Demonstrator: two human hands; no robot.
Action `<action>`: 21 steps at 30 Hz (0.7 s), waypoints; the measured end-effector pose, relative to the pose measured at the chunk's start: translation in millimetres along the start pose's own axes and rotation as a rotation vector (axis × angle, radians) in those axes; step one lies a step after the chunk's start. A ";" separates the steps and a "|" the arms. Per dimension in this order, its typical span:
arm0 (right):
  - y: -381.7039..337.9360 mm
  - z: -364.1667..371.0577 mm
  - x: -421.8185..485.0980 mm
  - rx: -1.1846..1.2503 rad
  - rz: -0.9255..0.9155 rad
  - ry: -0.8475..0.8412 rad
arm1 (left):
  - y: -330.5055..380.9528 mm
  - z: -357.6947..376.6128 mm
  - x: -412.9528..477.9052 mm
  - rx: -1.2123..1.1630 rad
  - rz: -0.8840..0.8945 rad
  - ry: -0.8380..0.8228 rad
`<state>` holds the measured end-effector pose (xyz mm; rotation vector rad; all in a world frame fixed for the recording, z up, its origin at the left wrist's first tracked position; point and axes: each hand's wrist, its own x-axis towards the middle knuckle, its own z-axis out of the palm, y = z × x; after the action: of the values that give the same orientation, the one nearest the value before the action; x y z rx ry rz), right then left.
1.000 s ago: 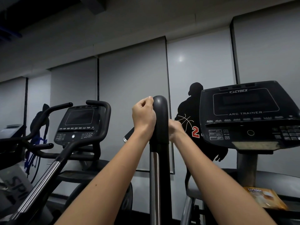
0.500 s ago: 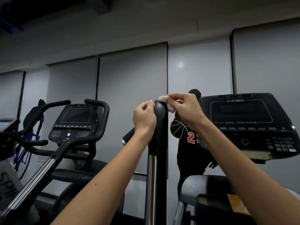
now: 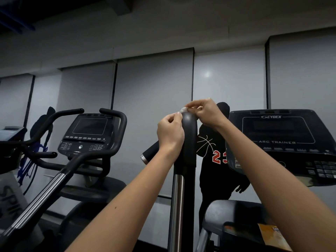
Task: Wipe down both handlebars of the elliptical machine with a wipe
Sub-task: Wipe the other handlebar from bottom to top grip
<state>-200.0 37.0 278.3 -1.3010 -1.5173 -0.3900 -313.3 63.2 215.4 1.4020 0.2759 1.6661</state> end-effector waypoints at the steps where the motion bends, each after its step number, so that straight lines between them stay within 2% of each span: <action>1: 4.3 1.7 3.1 0.023 0.037 -0.022 | 0.0 0.4 -0.4 -0.003 -0.002 -0.002; 5: 20.4 10.1 10.3 0.060 0.154 -0.134 | 0.5 1.2 -1.2 0.009 -0.001 -0.001; 10: 32.7 16.2 2.8 0.326 0.307 -0.168 | 0.5 1.2 -1.8 0.033 0.010 0.012; 15: 38.1 27.3 -4.0 0.364 0.417 -0.191 | 0.6 1.0 -1.9 0.039 0.013 0.018; 18: 34.8 23.2 -5.0 0.411 0.418 -0.186 | 0.4 0.7 -1.7 0.049 0.000 0.008; 21: 26.8 11.9 0.0 0.486 0.321 -0.176 | 1.0 1.5 -0.6 0.004 -0.050 -0.010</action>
<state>-182.8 55.8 263.8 -1.1761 -1.3982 0.2927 -312.5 61.6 216.2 1.3951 0.3067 1.6183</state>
